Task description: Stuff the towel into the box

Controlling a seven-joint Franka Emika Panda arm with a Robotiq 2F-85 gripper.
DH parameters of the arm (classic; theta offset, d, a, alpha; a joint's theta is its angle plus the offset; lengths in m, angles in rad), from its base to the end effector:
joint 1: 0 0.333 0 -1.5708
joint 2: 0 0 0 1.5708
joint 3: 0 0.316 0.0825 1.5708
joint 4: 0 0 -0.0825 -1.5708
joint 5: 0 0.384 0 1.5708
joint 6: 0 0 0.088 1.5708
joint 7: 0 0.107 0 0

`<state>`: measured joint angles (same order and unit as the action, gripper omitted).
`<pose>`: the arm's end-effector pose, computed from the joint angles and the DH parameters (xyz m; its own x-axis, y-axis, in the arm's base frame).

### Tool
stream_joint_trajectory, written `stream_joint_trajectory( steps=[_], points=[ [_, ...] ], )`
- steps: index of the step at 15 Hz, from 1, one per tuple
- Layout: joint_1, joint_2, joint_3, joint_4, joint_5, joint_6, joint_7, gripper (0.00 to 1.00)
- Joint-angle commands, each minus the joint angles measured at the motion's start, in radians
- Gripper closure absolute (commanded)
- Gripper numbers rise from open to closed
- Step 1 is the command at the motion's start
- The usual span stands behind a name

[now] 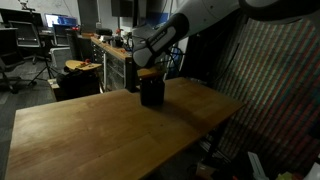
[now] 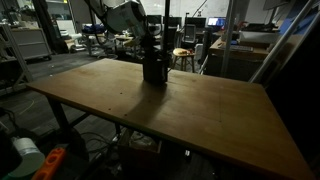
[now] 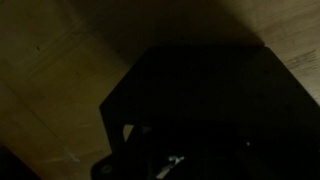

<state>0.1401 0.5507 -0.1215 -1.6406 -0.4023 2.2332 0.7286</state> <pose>0.6900 0.0115 0.3048 0.8897 -0.3863 0.2435 -0.4466 -0.8471 0.2880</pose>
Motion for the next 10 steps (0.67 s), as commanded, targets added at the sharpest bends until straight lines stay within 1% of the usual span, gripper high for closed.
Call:
stream_joint_trajectory(
  steps=[1,3,6,8,9,10],
  points=[
    [-0.016,0.06,-0.004,0.06,0.042,0.008,-0.038,0.72],
    [-0.017,0.036,-0.008,0.055,0.05,0.007,-0.04,0.59],
    [-0.012,-0.01,-0.013,0.043,0.051,0.0,-0.036,0.35],
    [-0.011,-0.043,-0.011,0.038,0.053,-0.006,-0.039,0.22],
    [-0.007,-0.069,-0.011,0.028,0.048,-0.004,-0.035,0.13],
    [-0.009,-0.089,-0.006,0.026,0.053,-0.012,-0.041,0.06]
  ],
)
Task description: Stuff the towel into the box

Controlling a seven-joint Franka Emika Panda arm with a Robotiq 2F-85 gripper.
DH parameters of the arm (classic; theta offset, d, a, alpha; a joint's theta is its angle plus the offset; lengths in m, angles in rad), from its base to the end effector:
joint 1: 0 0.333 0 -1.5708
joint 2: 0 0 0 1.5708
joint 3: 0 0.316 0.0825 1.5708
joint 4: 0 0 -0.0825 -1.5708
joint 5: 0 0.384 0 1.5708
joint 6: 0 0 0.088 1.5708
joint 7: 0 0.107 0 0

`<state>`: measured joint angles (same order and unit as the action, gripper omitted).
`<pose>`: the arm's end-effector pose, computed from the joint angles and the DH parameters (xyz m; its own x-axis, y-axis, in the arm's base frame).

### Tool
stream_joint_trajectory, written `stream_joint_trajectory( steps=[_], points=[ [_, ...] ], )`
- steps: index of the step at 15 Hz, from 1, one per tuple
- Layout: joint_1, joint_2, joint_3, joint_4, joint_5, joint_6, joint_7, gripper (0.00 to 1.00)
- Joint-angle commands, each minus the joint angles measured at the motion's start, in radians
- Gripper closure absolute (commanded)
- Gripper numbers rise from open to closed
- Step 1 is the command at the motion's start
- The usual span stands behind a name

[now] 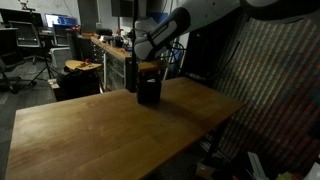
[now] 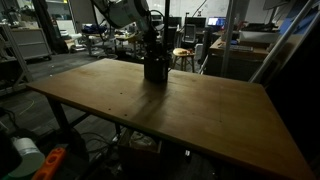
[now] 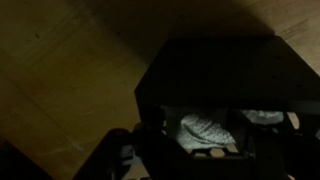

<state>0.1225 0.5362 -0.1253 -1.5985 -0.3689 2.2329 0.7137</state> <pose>0.7002 -0.0006 0.3340 0.8670 -0.4135 0.2779 -0.4797 -0.8436 0.2413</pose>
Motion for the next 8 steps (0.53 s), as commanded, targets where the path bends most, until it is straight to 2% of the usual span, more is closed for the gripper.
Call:
stream_joint_trajectory(
  steps=[1,7,8],
  points=[
    [0.012,-0.101,-0.002,-0.027,0.014,-0.014,-0.025,0.01],
    [0.002,-0.22,0.048,-0.069,0.069,-0.101,-0.101,0.0],
    [0.008,-0.163,0.031,-0.025,0.036,-0.083,-0.06,0.0]
  ],
)
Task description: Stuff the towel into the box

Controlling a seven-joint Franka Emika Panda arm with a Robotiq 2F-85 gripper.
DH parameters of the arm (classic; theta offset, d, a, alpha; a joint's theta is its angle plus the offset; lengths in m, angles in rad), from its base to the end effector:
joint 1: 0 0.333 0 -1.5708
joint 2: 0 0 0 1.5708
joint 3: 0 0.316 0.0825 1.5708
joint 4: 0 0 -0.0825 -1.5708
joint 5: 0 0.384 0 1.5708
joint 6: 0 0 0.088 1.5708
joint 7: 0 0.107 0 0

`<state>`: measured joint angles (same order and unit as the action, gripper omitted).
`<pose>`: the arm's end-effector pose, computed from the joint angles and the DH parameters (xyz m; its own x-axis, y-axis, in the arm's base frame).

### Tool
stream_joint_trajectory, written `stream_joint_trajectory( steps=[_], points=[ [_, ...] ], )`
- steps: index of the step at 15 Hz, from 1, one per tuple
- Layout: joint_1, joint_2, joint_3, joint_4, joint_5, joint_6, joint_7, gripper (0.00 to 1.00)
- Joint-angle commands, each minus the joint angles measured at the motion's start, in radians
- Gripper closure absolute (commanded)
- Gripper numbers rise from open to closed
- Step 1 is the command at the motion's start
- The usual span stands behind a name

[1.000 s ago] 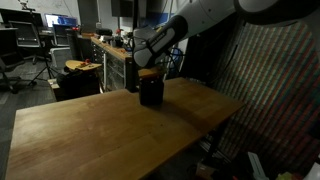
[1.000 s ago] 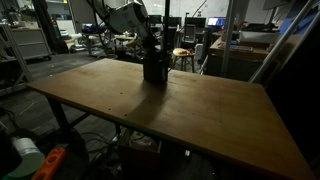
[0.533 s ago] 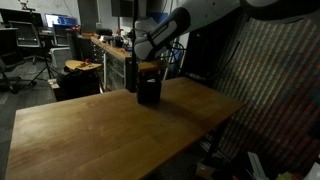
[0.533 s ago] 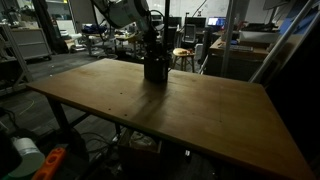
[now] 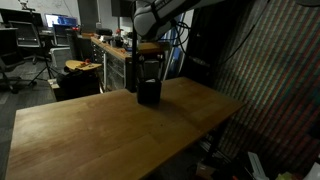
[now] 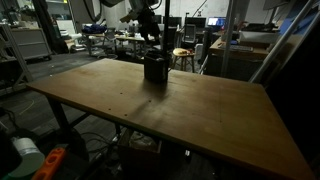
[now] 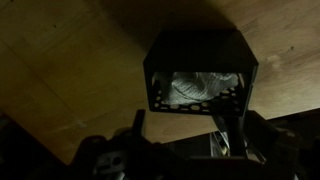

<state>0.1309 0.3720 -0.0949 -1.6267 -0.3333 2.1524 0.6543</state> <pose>0.6793 0.0186 0.4243 0.8735 -0.3858 0.2968 -0.4497 -0.8731 0.1885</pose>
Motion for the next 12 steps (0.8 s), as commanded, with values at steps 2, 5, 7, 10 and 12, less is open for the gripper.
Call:
stream_joint_trajectory(
  steps=[2,5,7,10,12],
  points=[
    [0.0,-0.009,0.004,-0.002,0.004,-0.009,-0.004,0.0],
    [-0.001,0.005,0.002,-0.002,0.004,-0.009,-0.004,0.0],
    [-0.001,0.007,0.001,-0.002,0.004,-0.008,-0.004,0.0],
    [-0.001,0.007,0.001,-0.002,0.004,-0.008,-0.004,0.0],
    [-0.001,0.007,0.001,-0.002,0.004,-0.008,-0.004,0.0]
  ],
)
